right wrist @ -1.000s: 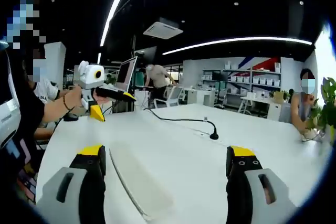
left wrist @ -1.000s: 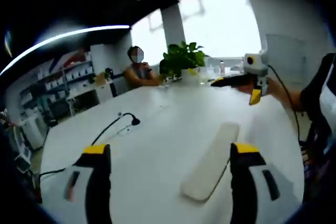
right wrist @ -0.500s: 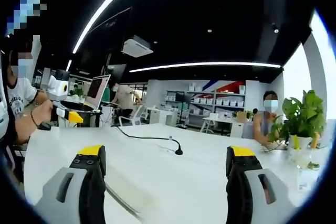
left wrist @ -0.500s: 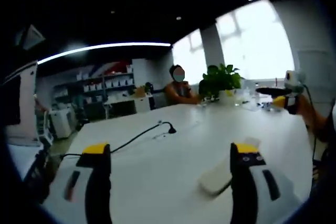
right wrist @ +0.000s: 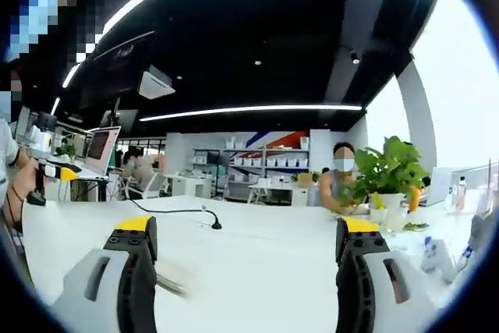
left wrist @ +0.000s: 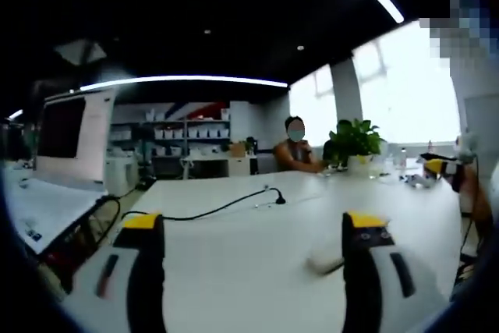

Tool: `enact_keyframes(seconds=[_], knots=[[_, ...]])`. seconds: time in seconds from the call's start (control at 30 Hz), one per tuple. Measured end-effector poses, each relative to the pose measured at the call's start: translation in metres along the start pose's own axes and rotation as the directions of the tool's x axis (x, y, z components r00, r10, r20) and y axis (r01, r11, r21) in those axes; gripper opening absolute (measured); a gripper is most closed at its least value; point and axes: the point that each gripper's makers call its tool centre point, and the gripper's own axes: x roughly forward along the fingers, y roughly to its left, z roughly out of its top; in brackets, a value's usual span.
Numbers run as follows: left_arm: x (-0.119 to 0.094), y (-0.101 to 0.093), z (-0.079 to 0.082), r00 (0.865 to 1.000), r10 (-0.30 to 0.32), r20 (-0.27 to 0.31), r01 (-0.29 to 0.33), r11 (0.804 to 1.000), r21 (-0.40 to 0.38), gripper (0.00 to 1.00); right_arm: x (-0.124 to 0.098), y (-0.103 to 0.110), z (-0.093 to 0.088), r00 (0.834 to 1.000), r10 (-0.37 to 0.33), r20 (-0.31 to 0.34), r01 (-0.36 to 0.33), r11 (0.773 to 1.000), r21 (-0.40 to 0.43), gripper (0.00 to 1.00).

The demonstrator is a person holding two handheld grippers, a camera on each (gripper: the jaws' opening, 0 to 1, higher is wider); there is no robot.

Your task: Arrange the utensils inside the cutlery case until each visible utensil rests in its matching compartment.

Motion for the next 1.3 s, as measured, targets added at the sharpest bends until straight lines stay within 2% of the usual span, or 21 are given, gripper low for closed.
enact_keyframes(seconds=[0.23, 0.27, 0.33, 0.43, 0.63, 0.8, 1.0, 1.1, 1.2, 1.3], knots=[[-0.014, 0.004, 0.005, 1.0, 0.016, 0.002, -0.016, 0.999, -0.028, 1.0, -0.013, -0.008, -0.001, 0.997, -0.063, -0.047, 0.061, 0.998, -0.026, 0.99], [-0.016, 0.001, 0.002, 1.0, 0.005, -0.021, -0.006, 1.0, -0.024, 1.0, -0.015, -0.008, -0.003, 0.995, -0.069, -0.067, 0.067, 0.997, -0.027, 0.99], [-0.019, 0.001, 0.002, 0.999, 0.007, -0.037, -0.008, 1.0, -0.024, 1.0, -0.018, -0.009, -0.001, 0.995, -0.077, -0.067, 0.076, 0.997, -0.024, 0.99], [-0.026, 0.0, 0.006, 1.0, 0.022, -0.021, -0.022, 0.999, -0.026, 0.99, -0.023, -0.011, 0.002, 0.994, -0.087, -0.062, 0.087, 0.996, -0.015, 0.99], [-0.033, -0.011, 0.003, 1.0, 0.006, -0.027, -0.005, 1.0, 0.005, 0.98, -0.028, -0.01, 0.007, 0.995, -0.081, -0.05, 0.08, 0.997, -0.016, 0.98], [-0.036, -0.019, 0.007, 1.0, 0.004, -0.021, -0.004, 1.0, 0.004, 0.98, -0.03, -0.01, 0.006, 0.995, -0.078, -0.064, 0.077, 0.997, -0.02, 0.98], [-0.039, -0.017, 0.01, 0.999, 0.038, -0.005, -0.038, 0.999, -0.012, 0.99, -0.033, -0.01, 0.006, 0.993, -0.087, -0.074, 0.085, 0.996, -0.024, 0.99], [-0.038, -0.027, 0.01, 1.0, -0.01, -0.029, 0.011, 0.999, 0.038, 0.99, -0.034, -0.013, 0.006, 0.993, -0.097, -0.073, 0.095, 0.995, -0.022, 0.99], [-0.039, -0.024, 0.011, 1.0, 0.017, 0.0, -0.017, 1.0, 0.018, 0.99, -0.035, -0.015, 0.005, 0.991, -0.113, -0.078, 0.111, 0.993, -0.029, 0.99], [-0.039, -0.024, 0.005, 0.999, -0.001, -0.032, 0.002, 1.0, 0.02, 0.99, -0.036, -0.015, 0.007, 0.99, -0.118, -0.077, 0.116, 0.993, -0.036, 0.99]])
